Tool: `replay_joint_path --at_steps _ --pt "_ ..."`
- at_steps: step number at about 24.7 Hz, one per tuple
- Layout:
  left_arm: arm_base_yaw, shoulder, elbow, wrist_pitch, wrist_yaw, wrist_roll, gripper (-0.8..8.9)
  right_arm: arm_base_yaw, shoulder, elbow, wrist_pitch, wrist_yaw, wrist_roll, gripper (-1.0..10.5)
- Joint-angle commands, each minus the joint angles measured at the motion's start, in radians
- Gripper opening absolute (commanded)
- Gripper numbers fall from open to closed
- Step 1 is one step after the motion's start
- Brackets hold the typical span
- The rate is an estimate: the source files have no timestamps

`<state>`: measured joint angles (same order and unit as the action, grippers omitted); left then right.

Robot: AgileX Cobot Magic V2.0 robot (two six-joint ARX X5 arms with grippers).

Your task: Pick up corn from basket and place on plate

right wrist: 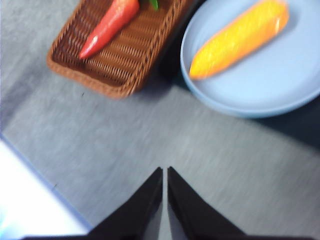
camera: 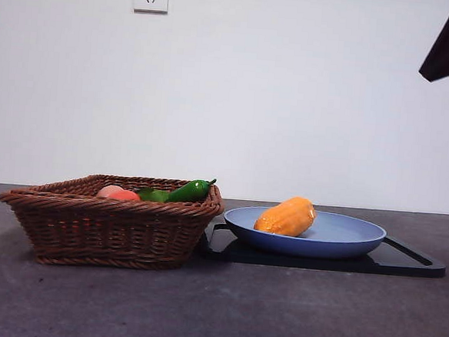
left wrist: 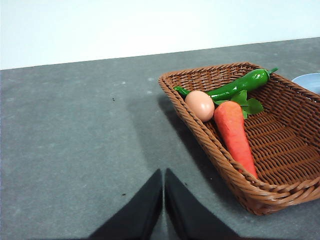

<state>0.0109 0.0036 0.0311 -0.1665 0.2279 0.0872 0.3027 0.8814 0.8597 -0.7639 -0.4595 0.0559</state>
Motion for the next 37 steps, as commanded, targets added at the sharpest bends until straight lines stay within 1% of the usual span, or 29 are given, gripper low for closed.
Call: replay_joint_path --at_steps 1,2,6,8,9,11,13,15,23,30,37 --pt "0.002 0.000 -0.028 0.006 0.001 -0.002 0.07 -0.052 -0.061 -0.005 0.076 0.036 -0.116 0.0" --pt "0.002 0.000 -0.028 0.005 0.001 -0.002 0.07 -0.084 -0.105 -0.026 0.138 0.034 -0.139 0.0" --pt "0.002 0.000 -0.028 0.006 0.001 -0.002 0.07 -0.261 -0.326 -0.195 0.368 0.037 -0.135 0.0" --pt "0.002 0.000 -0.028 0.006 0.001 -0.002 0.07 -0.332 -0.442 -0.305 0.463 0.071 -0.137 0.0" --pt "0.002 0.000 -0.028 0.006 0.001 -0.002 0.07 -0.349 -0.495 -0.358 0.503 0.105 -0.143 0.0" --pt "0.002 0.000 -0.028 0.006 0.001 -0.002 0.07 -0.359 -0.557 -0.424 0.548 0.151 -0.149 0.0" --pt "0.002 0.000 -0.028 0.006 0.001 -0.002 0.07 -0.364 -0.619 -0.491 0.584 0.177 -0.150 0.0" --pt "0.002 0.000 -0.028 0.006 0.001 -0.002 0.07 -0.365 -0.669 -0.550 0.613 0.177 -0.150 0.0" --pt "0.002 0.000 -0.028 0.006 0.001 -0.002 0.07 -0.365 -0.806 -0.736 0.623 0.180 -0.153 0.0" --pt "0.002 0.000 -0.028 0.006 0.001 -0.002 0.07 -0.365 -0.869 -0.843 0.640 0.179 -0.136 0.0" --pt "0.002 0.000 -0.028 0.006 0.001 -0.002 0.07 -0.363 -0.878 -0.850 0.603 0.179 -0.127 0.0"
